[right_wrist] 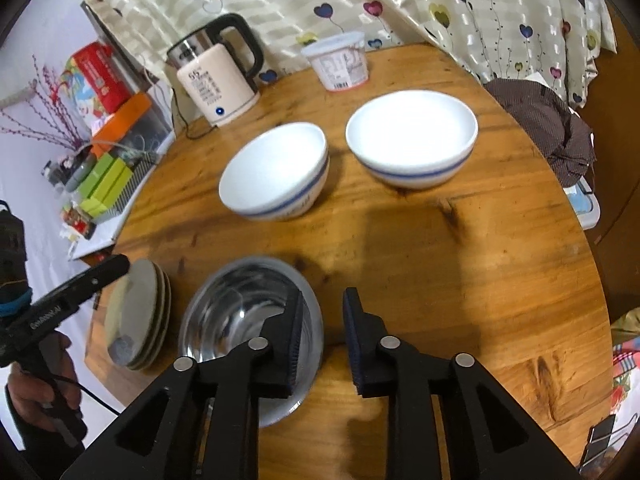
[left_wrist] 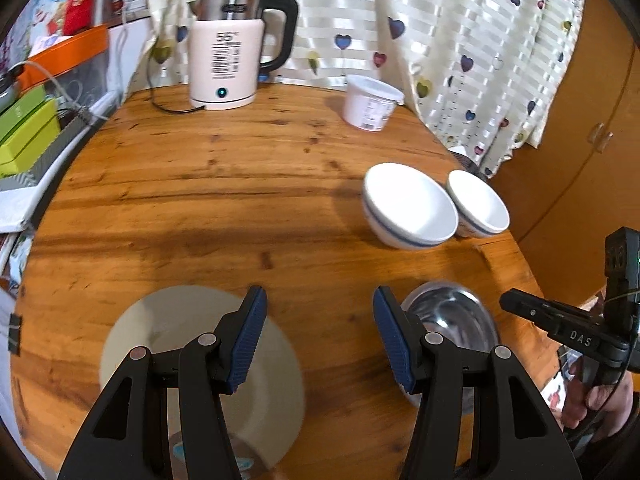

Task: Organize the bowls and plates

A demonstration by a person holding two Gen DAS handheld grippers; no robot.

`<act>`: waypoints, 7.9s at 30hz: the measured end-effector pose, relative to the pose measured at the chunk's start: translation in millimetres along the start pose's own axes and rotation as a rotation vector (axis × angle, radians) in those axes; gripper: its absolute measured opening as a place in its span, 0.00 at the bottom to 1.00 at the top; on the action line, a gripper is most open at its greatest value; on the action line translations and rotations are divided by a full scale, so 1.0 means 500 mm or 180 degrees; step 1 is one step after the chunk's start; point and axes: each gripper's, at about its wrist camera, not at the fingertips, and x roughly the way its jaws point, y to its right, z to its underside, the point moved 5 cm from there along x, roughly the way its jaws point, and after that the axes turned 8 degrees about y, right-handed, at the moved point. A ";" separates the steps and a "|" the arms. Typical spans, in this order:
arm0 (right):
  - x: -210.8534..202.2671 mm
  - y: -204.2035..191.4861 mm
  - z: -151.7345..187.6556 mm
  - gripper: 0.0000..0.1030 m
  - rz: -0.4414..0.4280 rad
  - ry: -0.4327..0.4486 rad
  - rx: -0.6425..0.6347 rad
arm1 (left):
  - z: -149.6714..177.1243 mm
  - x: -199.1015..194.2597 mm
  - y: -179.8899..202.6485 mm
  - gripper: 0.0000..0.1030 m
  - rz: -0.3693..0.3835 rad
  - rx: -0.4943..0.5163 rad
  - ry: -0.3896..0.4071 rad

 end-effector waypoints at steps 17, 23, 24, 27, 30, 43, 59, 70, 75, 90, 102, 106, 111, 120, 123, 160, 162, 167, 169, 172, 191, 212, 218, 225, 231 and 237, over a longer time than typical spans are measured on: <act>0.061 -0.028 -0.087 0.21 -0.0174 0.0083 0.0125 | -0.069 0.117 0.061 0.54 0.0270 -0.0152 -0.0123; 0.094 -0.014 -0.110 0.21 -0.0143 0.0067 0.0234 | -0.083 0.155 0.067 0.54 0.0314 -0.0244 -0.0165; 0.098 -0.011 -0.113 0.21 -0.0141 0.0068 0.0249 | -0.084 0.158 0.068 0.54 0.0326 -0.0255 -0.0165; 0.112 -0.006 -0.124 0.21 -0.0140 0.0064 0.0291 | -0.090 0.173 0.075 0.50 0.0355 -0.0258 -0.0175; 0.124 -0.003 -0.129 0.21 -0.0150 0.0049 0.0330 | -0.093 0.188 0.082 0.46 0.0376 -0.0253 -0.0215; 0.150 0.006 -0.139 0.20 -0.0130 0.0042 0.0396 | -0.081 0.225 0.088 0.27 0.0376 -0.0196 -0.0317; 0.140 -0.014 -0.146 0.15 -0.0141 0.0098 0.0278 | -0.084 0.212 0.085 0.24 0.0359 -0.0175 -0.0273; 0.105 -0.042 -0.148 0.16 -0.0169 0.0186 0.0186 | -0.088 0.164 0.087 0.24 0.0350 -0.0162 -0.0162; 0.086 -0.052 -0.143 0.16 -0.0169 0.0215 0.0161 | -0.083 0.141 0.092 0.24 0.0353 -0.0145 -0.0128; 0.006 -0.087 -0.110 0.16 -0.0152 0.0333 0.0108 | -0.060 0.056 0.111 0.24 0.0385 -0.0051 -0.0016; -0.050 -0.098 -0.068 0.16 -0.0128 0.0384 0.0101 | -0.027 0.003 0.126 0.24 0.0435 0.0011 0.0016; -0.059 -0.099 -0.048 0.16 -0.0124 0.0357 0.0109 | -0.009 -0.013 0.127 0.24 0.0429 0.0029 0.0017; -0.062 -0.097 -0.019 0.16 -0.0093 0.0301 0.0114 | 0.016 -0.018 0.128 0.24 0.0435 0.0030 -0.0037; -0.061 -0.084 0.018 0.16 -0.0046 0.0205 0.0137 | 0.055 -0.009 0.132 0.24 0.0449 0.0033 -0.0165; -0.056 -0.075 0.030 0.16 -0.0025 0.0153 0.0158 | 0.069 0.000 0.134 0.24 0.0448 0.0040 -0.0230; -0.028 -0.049 0.072 0.18 0.0004 -0.0070 0.0221 | 0.115 0.027 0.145 0.24 0.0398 0.0088 -0.0459; -0.028 -0.050 0.072 0.18 0.0002 -0.0070 0.0217 | 0.115 0.026 0.143 0.24 0.0396 0.0089 -0.0449; -0.029 -0.052 0.071 0.18 0.0001 -0.0056 0.0211 | 0.111 0.021 0.142 0.26 0.0392 0.0104 -0.0405; -0.032 -0.054 0.070 0.18 -0.0001 -0.0035 0.0200 | 0.109 0.018 0.142 0.26 0.0396 0.0101 -0.0384; -0.039 -0.054 0.065 0.18 0.0003 -0.0004 0.0192 | 0.103 0.012 0.140 0.26 0.0387 0.0100 -0.0334; -0.066 -0.032 0.031 0.33 0.0023 0.0124 0.0211 | 0.062 -0.006 0.131 0.26 0.0327 0.0163 -0.0133; -0.054 -0.015 0.019 0.48 0.0048 0.0136 0.0249 | 0.040 0.011 0.130 0.35 0.0325 0.0203 -0.0141; -0.059 0.007 0.010 0.49 0.0109 0.0177 0.0299 | 0.025 0.018 0.132 0.35 0.0321 0.0254 -0.0134; -0.063 0.025 -0.007 0.49 0.0144 0.0203 0.0322 | 0.011 0.030 0.155 0.35 0.0373 0.0336 -0.0171; -0.062 0.043 -0.020 0.49 0.0181 0.0227 0.0338 | -0.006 0.048 0.180 0.35 0.0441 0.0406 -0.0246; -0.058 0.064 -0.034 0.49 0.0204 0.0251 0.0361 | -0.025 0.075 0.206 0.35 0.0526 0.0450 -0.0348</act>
